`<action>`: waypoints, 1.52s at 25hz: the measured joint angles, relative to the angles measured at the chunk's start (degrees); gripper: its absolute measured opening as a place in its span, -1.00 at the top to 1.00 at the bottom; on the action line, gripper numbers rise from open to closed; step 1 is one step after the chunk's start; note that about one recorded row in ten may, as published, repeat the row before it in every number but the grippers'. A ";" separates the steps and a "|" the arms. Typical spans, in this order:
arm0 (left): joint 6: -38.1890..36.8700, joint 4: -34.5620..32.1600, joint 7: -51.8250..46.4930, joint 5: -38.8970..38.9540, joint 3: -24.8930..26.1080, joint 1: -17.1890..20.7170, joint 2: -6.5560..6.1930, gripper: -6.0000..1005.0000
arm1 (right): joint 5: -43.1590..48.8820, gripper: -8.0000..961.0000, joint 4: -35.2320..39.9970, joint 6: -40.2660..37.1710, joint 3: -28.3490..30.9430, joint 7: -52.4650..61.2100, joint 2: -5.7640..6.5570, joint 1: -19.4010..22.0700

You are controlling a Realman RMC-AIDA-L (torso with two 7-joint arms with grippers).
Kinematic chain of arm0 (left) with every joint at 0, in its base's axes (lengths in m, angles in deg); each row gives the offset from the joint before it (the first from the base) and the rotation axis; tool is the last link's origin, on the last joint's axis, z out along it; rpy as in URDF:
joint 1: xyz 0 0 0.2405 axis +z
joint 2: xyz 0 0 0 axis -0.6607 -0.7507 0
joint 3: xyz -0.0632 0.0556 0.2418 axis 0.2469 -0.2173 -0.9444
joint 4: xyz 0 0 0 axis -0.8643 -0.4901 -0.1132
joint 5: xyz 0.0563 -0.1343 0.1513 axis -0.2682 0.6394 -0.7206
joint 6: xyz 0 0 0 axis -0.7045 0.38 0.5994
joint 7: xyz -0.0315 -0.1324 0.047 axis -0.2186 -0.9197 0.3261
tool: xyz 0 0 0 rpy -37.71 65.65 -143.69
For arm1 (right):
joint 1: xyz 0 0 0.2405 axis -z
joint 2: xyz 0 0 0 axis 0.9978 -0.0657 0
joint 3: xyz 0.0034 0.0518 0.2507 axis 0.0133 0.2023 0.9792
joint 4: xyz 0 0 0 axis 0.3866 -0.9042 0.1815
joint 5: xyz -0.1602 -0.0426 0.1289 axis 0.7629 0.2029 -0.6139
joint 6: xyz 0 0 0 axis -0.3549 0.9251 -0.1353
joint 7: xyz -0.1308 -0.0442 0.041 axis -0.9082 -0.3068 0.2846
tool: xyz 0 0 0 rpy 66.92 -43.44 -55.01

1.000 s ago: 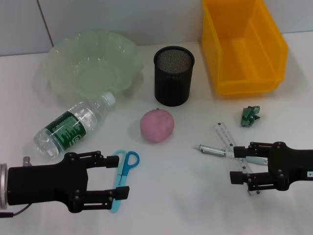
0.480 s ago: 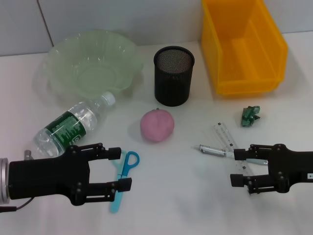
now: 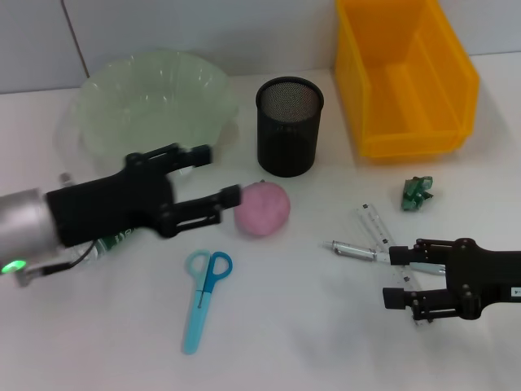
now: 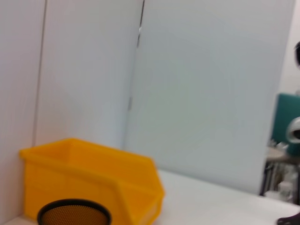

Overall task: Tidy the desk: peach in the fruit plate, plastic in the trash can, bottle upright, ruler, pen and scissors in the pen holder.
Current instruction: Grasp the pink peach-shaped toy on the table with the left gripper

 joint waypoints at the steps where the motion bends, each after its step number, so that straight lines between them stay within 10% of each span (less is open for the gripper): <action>1: 5.83 -0.35 -0.23 1.95 -4.72 -1.11 -0.01 -0.54 | 0.00 -0.69 0.02 0.02 0.00 0.00 0.00 0.00; 11: 31.60 -1.48 -12.86 -6.08 -24.99 -10.12 -0.07 -0.54 | -0.01 -0.69 -0.11 0.74 0.02 0.05 0.22 0.00; 38: 42.94 -4.44 -25.22 -21.80 -34.33 -11.84 0.15 -0.50 | -0.01 -0.67 0.17 1.03 0.02 0.40 0.26 -0.09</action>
